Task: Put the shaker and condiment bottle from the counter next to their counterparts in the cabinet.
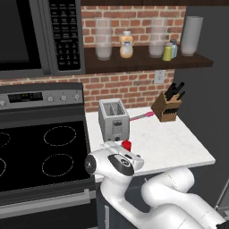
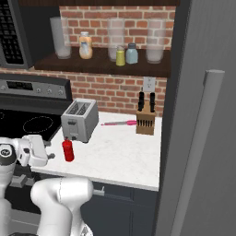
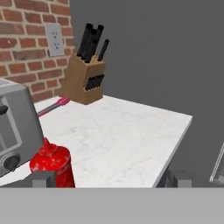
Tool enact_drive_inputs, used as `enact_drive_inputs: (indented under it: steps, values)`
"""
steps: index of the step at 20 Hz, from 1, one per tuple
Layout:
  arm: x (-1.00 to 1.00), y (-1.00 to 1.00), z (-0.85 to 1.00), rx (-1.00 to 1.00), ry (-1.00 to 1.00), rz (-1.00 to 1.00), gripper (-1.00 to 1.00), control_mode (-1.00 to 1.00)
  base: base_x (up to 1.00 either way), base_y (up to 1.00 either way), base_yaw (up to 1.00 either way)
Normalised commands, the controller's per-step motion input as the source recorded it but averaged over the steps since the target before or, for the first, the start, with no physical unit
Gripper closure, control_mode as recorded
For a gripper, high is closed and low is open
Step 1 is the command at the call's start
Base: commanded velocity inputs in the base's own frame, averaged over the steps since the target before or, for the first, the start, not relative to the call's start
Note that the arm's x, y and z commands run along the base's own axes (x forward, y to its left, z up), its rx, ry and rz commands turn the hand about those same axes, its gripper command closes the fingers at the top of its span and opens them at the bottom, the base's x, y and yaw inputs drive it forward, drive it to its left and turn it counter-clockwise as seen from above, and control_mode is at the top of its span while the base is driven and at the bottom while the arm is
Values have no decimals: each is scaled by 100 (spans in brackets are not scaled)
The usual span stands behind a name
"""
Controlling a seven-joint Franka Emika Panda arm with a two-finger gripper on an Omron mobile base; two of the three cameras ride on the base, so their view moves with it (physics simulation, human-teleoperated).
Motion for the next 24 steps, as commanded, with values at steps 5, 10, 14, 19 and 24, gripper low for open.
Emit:
enact_drive_inputs:
  steps: [5,10,14,19,24]
  values:
    - [22,0,-19,0,0,0,-100,-100,0,0,0]
    - [19,0,-16,0,0,0,-100,-100,0,0,0]
    - [8,1,-10,0,0,0,-100,-100,0,0,0]
    - [5,4,-8,0,0,-1,-100,-100,0,0,0]
    - [12,2,-9,0,0,-2,-100,-100,0,0,0]
